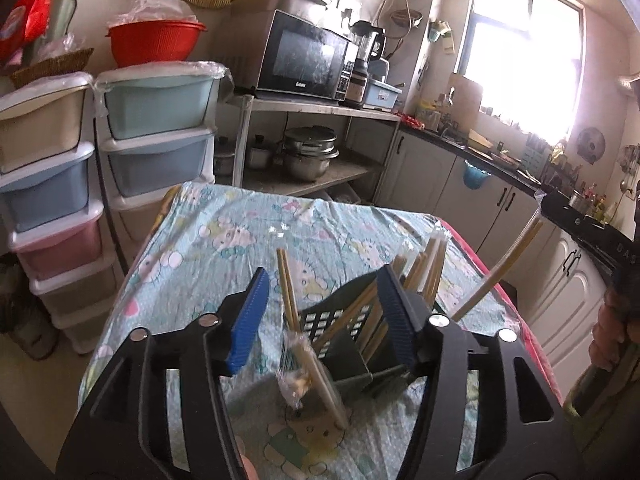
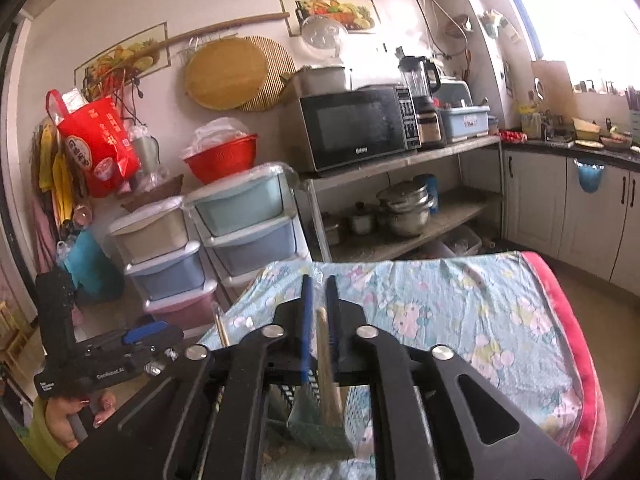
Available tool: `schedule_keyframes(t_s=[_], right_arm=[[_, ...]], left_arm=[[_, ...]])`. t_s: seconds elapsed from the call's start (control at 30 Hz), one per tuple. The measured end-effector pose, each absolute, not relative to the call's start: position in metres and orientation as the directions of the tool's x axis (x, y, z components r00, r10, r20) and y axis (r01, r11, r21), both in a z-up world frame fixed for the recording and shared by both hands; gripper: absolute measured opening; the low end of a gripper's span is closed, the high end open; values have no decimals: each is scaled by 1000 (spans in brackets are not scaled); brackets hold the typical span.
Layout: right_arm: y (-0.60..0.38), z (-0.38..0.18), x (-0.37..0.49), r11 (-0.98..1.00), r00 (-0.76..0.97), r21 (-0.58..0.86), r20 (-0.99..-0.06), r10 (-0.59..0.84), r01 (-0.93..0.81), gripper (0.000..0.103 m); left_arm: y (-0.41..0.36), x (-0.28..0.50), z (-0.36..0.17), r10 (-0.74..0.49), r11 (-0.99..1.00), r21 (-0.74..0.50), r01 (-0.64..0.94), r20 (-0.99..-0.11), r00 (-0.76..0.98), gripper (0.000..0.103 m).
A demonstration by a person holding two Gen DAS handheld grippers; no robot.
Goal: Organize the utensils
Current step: 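Open the right gripper to release the chopstick while the left gripper releases its own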
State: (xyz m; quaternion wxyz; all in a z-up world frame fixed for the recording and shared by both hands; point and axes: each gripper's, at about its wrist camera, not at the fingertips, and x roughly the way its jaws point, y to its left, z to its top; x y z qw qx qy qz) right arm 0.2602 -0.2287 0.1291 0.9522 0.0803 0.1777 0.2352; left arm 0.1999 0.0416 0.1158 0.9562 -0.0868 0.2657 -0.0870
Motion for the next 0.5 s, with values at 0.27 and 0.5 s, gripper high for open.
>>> schedule_keyframes(t_s=[0.27, 0.5], right_arm=[[-229, 112, 252, 879, 809, 242, -346, 475, -412, 32], [-230, 96, 240, 882, 793, 232, -386, 471, -410, 48]], left_arm=[[45, 187, 106, -213, 967, -230, 107, -507, 835, 65], [43, 175, 96, -218, 965, -239, 104, -518, 827, 80]])
